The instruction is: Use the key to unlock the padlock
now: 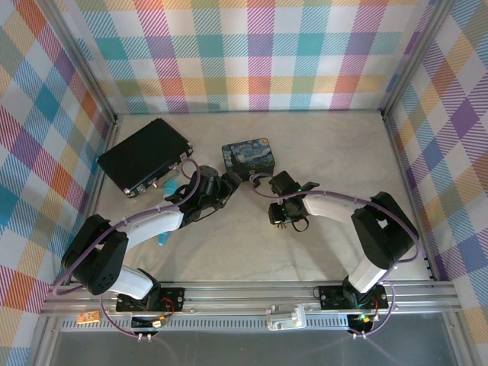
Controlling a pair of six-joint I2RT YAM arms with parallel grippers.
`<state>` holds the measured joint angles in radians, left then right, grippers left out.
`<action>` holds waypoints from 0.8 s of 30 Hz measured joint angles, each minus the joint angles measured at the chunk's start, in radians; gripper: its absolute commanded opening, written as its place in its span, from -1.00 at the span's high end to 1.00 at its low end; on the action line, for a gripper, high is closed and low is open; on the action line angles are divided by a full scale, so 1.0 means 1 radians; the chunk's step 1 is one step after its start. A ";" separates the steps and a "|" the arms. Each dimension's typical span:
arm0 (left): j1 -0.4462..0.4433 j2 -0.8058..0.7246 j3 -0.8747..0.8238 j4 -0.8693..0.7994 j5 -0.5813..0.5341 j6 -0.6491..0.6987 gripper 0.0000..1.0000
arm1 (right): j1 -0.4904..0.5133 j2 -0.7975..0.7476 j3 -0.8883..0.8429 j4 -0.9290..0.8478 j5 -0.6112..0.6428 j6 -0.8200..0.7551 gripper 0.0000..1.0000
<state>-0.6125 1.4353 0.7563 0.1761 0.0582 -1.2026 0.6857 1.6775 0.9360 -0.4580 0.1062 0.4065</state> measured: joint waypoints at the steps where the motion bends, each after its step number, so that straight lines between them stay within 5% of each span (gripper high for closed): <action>1: 0.000 -0.002 0.000 -0.001 0.000 0.000 -0.19 | 0.005 0.011 0.013 -0.014 0.017 0.003 0.31; 7: 0.002 -0.018 0.000 -0.024 -0.009 0.000 -0.19 | 0.016 0.037 0.050 -0.064 0.081 0.047 0.99; 13: 0.009 -0.041 0.000 -0.037 -0.025 0.004 -0.19 | 0.007 0.019 0.031 -0.014 0.087 0.080 1.00; 24: -0.006 -0.032 -0.006 0.047 0.005 0.030 -0.17 | -0.116 -0.196 -0.012 0.026 -0.129 0.140 1.00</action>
<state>-0.6186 1.4036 0.7506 0.2234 0.0628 -1.1728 0.5701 1.4815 0.9237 -0.4320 -0.0223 0.5465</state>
